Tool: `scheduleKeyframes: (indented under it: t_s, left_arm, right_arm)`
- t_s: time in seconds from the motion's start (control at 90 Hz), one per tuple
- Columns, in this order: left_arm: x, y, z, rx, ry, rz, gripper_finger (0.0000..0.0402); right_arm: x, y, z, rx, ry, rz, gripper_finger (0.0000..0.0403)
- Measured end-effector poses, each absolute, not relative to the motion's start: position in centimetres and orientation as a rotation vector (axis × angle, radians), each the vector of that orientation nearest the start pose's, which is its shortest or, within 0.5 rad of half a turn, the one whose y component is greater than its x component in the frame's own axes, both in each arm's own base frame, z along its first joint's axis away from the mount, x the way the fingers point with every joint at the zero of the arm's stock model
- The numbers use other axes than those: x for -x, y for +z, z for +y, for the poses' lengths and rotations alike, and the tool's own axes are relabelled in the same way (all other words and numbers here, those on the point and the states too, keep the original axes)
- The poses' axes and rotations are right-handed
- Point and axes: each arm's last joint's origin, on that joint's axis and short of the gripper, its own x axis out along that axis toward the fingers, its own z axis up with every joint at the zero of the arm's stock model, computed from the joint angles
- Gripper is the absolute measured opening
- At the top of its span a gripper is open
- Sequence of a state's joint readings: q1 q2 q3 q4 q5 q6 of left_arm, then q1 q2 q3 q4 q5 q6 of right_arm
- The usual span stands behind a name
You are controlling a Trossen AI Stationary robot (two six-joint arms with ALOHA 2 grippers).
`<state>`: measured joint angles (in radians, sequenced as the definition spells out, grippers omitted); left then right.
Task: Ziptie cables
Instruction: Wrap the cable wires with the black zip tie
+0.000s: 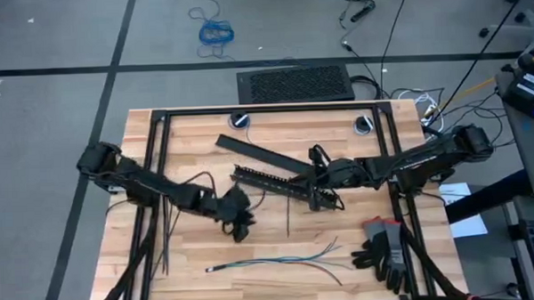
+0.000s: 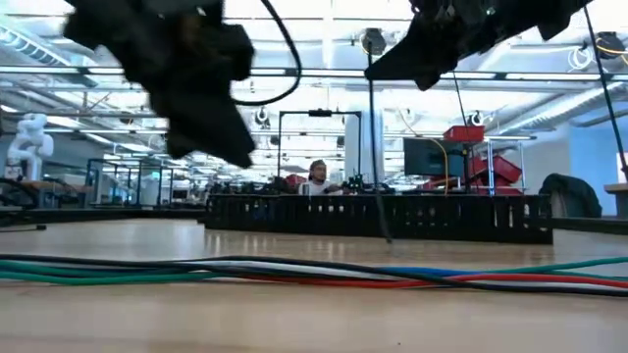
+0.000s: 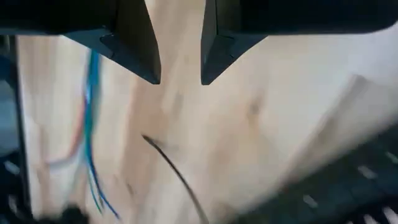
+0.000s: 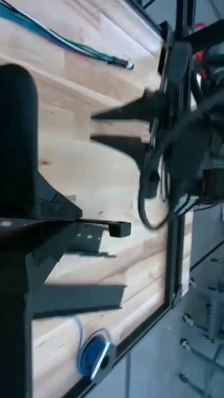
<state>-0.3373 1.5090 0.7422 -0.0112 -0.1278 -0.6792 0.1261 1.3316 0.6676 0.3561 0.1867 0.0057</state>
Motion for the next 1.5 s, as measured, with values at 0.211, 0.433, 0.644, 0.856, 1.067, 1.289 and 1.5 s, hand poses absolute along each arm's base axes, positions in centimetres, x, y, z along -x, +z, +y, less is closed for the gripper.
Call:
scheduleKeyframes:
  t_s: [0.211,0.433,0.644,0.856,1.067,1.289,1.5]
  left_arm:
    - [-26.4,16.2,-11.5,0.405,0.077,0.848,0.0111]
    - [-24.8,14.4,-13.2,0.58,0.122,1.058,0.0111]
    - [-24.8,13.9,-15.2,0.627,0.049,1.04,0.0112]
    - [-24.6,13.9,-15.4,0.647,0.061,1.039,0.0112]
    - [-24.3,14.1,-17.0,0.722,0.05,1.147,0.0112]
    - [-25.4,13.6,-18.1,0.746,0.093,1.206,0.0112]
    - [-25.8,14.9,-18.4,0.608,0.233,1.325,0.0112]
  right_arm:
    - [-29.9,19.4,3.3,0.07,-0.052,0.221,0.0]
    - [-30.7,17.9,3.1,0.071,-0.054,0.219,0.0]
    - [-30.8,18.1,3.1,0.086,-0.028,0.2,0.0]
    - [-30.8,18.1,3.0,0.098,-0.034,0.204,0.0]
    - [-30.8,17.9,2.2,0.123,-0.049,0.229,0.0]
    - [-30.8,17.7,1.1,0.088,-0.04,0.252,0.0]
    - [-30.8,17.7,1.0,0.078,-0.025,0.255,0.0]
